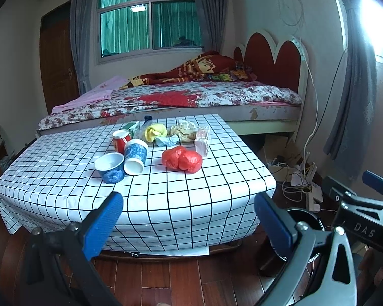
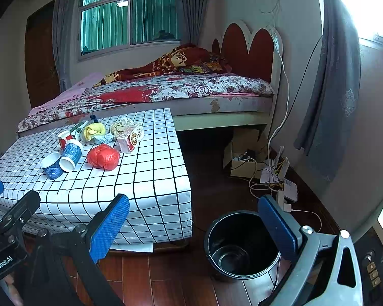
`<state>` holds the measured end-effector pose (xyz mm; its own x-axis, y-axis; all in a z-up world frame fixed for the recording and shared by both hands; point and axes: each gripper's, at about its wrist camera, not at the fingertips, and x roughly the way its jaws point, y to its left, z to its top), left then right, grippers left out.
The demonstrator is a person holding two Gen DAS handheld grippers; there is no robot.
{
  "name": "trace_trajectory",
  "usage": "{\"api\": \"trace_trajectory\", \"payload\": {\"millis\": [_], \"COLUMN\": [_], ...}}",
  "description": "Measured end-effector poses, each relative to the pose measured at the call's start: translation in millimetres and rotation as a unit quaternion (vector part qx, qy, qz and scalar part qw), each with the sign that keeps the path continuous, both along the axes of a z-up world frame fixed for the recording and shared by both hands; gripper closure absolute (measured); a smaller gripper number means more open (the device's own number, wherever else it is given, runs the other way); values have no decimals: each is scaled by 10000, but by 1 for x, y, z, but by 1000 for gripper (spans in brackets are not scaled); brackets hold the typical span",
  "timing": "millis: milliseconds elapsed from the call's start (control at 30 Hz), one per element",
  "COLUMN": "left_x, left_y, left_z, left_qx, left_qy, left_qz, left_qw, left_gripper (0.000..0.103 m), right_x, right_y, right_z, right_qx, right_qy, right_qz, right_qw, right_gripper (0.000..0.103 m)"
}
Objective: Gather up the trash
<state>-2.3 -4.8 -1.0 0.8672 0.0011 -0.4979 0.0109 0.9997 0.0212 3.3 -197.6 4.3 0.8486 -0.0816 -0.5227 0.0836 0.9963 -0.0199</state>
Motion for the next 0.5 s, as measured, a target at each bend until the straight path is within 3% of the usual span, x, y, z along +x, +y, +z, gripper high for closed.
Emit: {"api": "trace_trajectory", "payload": {"millis": [500], "left_x": [0], "left_y": [0], "left_z": [1], "left_qx": [14], "left_qy": [-21], "left_qz": [13], "left_qw": [10000], "left_gripper": [0], "right_x": [3], "right_y": [-1], "right_z": [3], "right_qx": [8], "right_qy": [8], "right_qz": [21], "right_qw": [10000], "right_gripper": [1]}}
